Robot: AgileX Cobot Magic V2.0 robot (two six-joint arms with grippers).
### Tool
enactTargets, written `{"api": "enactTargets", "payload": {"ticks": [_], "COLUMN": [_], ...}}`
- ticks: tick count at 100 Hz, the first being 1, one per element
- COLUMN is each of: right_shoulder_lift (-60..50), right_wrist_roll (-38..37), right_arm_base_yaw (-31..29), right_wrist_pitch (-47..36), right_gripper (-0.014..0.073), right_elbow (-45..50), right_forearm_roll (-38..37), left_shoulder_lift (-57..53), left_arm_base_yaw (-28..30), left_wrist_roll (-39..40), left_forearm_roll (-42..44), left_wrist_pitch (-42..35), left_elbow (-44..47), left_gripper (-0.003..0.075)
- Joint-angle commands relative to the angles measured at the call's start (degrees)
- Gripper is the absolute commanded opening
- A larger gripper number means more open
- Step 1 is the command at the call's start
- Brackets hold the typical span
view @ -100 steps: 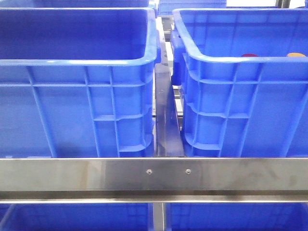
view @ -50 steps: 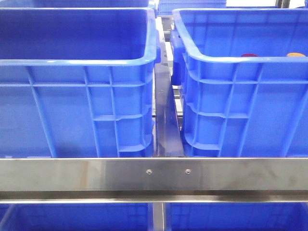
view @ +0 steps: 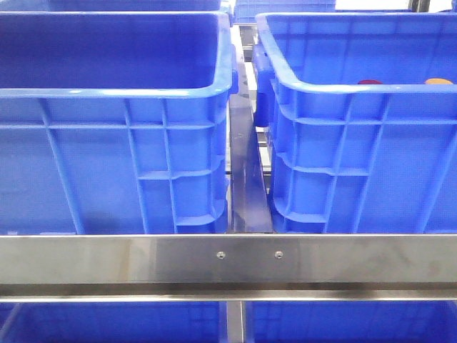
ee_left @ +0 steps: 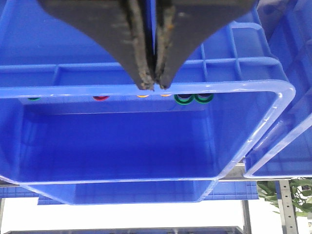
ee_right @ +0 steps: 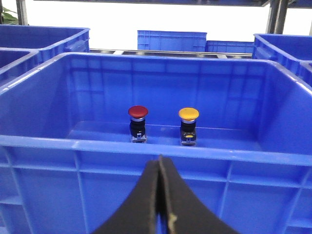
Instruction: Pick red and yellow buttons and place in box
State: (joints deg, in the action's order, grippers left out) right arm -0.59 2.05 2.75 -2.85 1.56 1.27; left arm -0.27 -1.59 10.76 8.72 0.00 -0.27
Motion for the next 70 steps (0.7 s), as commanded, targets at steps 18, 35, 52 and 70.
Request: {"api": "enactTargets", "payload": {"ticks": [18,35,52,70], "right_shoulder_lift": [-1.4,-1.4,-1.4,-1.4], "right_wrist_roll": [-0.3,-0.3,-0.3,-0.3], "right_arm_base_yaw": [-0.8,-0.8,-0.8,-0.8], "right_wrist_pitch": [-4.2,-4.2,-4.2,-4.2], "right_gripper": [-0.0068,-0.0068,-0.0068,-0.0068], "right_elbow": [-1.1,-1.1,-1.1,-1.1], "right_forearm_roll": [-0.2,-0.2,-0.2,-0.2], "left_shoulder_lift": [-1.9,-1.9,-1.9,-1.9], "left_arm_base_yaw": [0.1,0.1,0.1,0.1], "left_wrist_roll": [0.6,0.6,0.6,0.6], "left_forearm_roll": [-0.1,-0.1,-0.1,-0.1], "left_wrist_pitch": [-4.8,-4.8,-4.8,-4.8], "left_elbow": [2.8,2.8,2.8,2.8], "left_gripper": [-0.0019,-0.0019,-0.0019,-0.0019]}}
